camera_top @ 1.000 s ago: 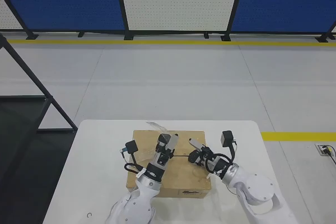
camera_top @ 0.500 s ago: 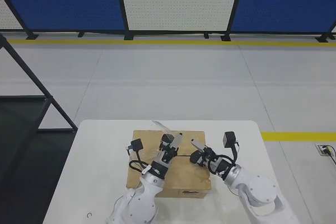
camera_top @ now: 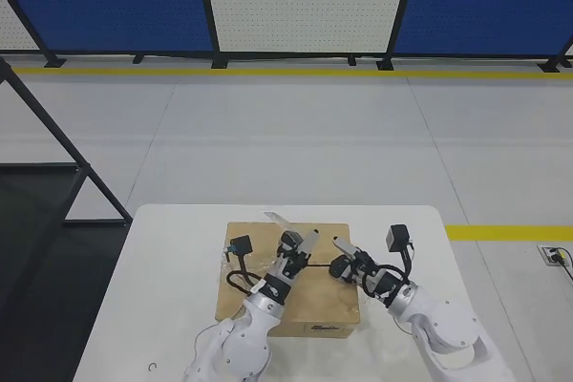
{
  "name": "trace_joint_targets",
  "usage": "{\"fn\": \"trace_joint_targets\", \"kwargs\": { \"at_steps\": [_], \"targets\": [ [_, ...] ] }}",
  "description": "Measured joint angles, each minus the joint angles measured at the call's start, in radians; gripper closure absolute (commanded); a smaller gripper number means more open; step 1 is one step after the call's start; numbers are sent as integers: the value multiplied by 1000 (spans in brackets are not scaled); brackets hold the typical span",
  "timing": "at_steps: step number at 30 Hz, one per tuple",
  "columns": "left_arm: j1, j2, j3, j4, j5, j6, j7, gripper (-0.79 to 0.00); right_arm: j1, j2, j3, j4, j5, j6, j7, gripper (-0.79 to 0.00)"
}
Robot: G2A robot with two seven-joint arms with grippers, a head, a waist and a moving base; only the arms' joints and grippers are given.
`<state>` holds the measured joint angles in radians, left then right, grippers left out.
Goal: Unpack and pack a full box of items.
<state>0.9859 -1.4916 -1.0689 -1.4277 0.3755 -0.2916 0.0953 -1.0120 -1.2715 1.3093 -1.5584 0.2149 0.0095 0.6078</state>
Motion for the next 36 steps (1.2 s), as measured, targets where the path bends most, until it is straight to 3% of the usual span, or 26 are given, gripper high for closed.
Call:
{"fn": "trace_joint_targets", "kwargs": {
  "at_steps": [24, 36],
  "targets": [
    [17, 0, -9, -18, 60, -15, -87, -785, -7, 11, 28, 20, 25, -24, 17, -785],
    [-12, -11, 12, -19, 74, 5, -84, -785, -21, 19, 47, 23, 38, -30, 32, -785]
  ]
}}
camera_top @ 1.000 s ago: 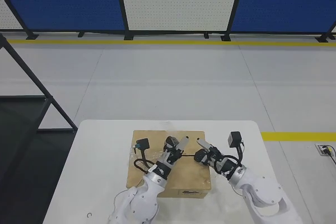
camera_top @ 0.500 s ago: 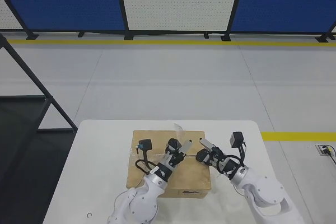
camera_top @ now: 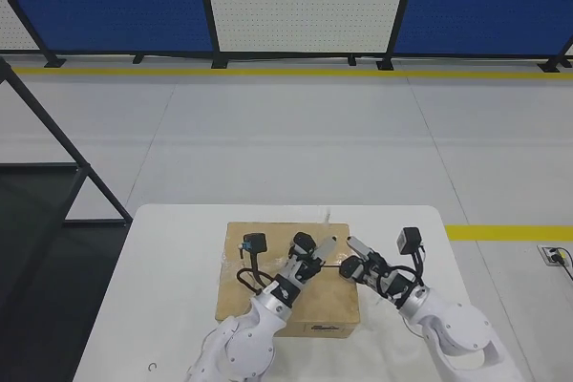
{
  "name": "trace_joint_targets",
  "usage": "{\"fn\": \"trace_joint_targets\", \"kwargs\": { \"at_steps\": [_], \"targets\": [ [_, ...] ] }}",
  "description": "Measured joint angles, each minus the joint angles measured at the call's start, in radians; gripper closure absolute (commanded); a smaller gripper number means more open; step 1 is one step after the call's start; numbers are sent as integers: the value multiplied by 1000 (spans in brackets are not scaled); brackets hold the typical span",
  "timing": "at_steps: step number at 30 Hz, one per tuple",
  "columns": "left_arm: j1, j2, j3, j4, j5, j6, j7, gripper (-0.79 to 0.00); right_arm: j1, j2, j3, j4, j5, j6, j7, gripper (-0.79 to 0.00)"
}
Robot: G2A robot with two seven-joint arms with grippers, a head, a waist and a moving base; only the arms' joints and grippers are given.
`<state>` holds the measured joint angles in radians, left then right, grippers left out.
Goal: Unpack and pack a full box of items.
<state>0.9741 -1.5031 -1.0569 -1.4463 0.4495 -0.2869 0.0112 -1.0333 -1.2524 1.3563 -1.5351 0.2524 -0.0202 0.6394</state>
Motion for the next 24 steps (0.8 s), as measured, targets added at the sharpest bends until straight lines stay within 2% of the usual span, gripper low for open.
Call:
{"fn": "trace_joint_targets", "kwargs": {
  "at_steps": [9, 24],
  "targets": [
    [-16, -8, 8, 12, 2, 7, 7, -785, -11, 5, 8, -6, 6, -4, 7, -785],
    [16, -7, -12, -42, -1, -6, -9, -785, -2, 8, -6, -3, 8, 0, 3, -785]
  ]
}}
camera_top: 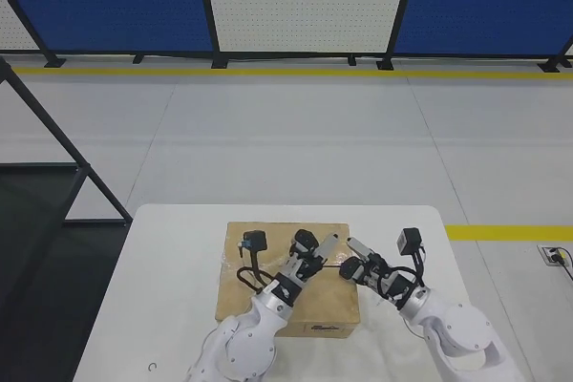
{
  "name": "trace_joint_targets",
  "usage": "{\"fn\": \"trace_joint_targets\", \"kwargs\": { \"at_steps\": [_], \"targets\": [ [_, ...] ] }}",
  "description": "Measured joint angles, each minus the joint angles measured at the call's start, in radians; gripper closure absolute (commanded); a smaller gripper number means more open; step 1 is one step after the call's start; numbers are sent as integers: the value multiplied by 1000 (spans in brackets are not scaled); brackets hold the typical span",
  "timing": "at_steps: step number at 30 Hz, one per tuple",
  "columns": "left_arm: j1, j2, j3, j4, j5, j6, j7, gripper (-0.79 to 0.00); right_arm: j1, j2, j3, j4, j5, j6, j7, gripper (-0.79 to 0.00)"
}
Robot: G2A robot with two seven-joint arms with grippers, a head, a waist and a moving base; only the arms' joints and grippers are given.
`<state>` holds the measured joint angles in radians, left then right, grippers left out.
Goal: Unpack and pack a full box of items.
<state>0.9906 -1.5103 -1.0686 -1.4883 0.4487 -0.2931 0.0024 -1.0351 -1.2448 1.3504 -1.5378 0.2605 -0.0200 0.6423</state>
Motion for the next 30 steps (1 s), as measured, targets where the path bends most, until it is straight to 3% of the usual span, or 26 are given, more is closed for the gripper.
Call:
{"fn": "trace_joint_targets", "kwargs": {
  "at_steps": [5, 9, 17, 19, 22, 30],
  "targets": [
    [4, 2, -28, -64, -25, 21, -24, -785, 9, -5, -38, -5, -6, 5, -17, -785],
    [-23, 12, -110, -81, -101, 89, -100, -785, 15, -8, -55, -8, -8, 8, -37, -785],
    [-60, 66, -372, -161, -311, 282, -598, -785, 13, -4, -48, -21, -22, -22, -29, -785],
    [-80, 84, -433, -157, -300, 336, -741, -785, 15, -3, -46, -22, -23, -23, -27, -785],
    [-90, 104, -495, -172, -227, 353, -867, -785, 17, -2, -42, -23, -23, -26, -27, -785],
    [-89, 104, -489, -173, -228, 349, -857, -785, 7, 7, -35, -49, -114, -65, -3, -785]
  ]
}}
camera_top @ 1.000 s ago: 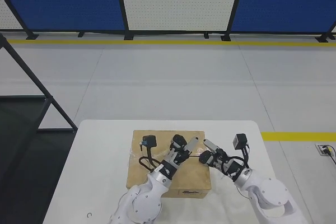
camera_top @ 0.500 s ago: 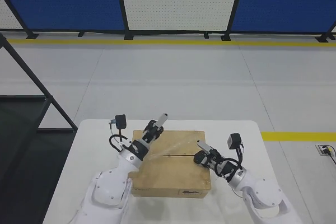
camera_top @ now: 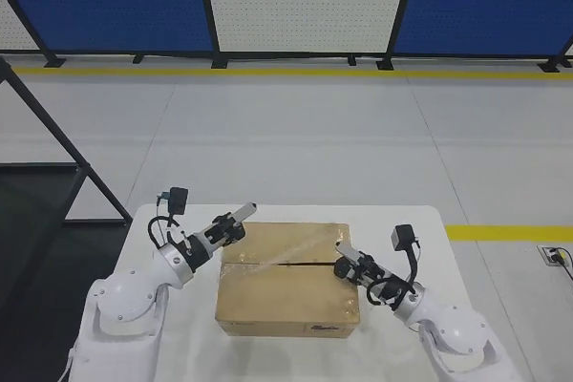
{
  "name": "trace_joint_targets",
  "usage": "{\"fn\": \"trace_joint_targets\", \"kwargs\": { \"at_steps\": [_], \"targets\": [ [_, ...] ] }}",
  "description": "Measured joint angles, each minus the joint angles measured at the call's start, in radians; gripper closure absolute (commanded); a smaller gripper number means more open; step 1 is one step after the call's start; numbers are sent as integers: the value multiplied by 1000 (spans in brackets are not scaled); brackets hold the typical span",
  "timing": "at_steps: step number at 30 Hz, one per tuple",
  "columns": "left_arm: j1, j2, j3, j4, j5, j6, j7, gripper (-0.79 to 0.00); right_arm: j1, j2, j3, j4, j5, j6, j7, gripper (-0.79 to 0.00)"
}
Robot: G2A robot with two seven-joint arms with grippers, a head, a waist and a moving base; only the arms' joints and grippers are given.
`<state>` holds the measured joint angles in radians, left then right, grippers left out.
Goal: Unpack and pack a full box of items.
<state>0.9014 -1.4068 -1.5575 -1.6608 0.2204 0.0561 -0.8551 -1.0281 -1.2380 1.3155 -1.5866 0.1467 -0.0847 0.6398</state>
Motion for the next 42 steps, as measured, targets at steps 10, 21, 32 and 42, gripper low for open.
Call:
{"fn": "trace_joint_targets", "kwargs": {
  "at_steps": [10, 21, 32, 42],
  "targets": [
    [-104, 14, 22, 129, -98, 73, -161, -785, -9, -2, 2, -2, 35, 18, -30, -785],
    [-320, 21, 161, 421, -67, 60, -275, -785, 50, -15, -37, 59, 117, 52, -64, -785],
    [-439, 8, 285, 625, -97, -65, -278, -785, 58, -17, -37, 85, 137, 49, -81, -785],
    [-462, -8, 376, 665, -103, -83, -212, -785, 31, -13, -5, 82, 163, 49, -90, -785]
  ]
}}
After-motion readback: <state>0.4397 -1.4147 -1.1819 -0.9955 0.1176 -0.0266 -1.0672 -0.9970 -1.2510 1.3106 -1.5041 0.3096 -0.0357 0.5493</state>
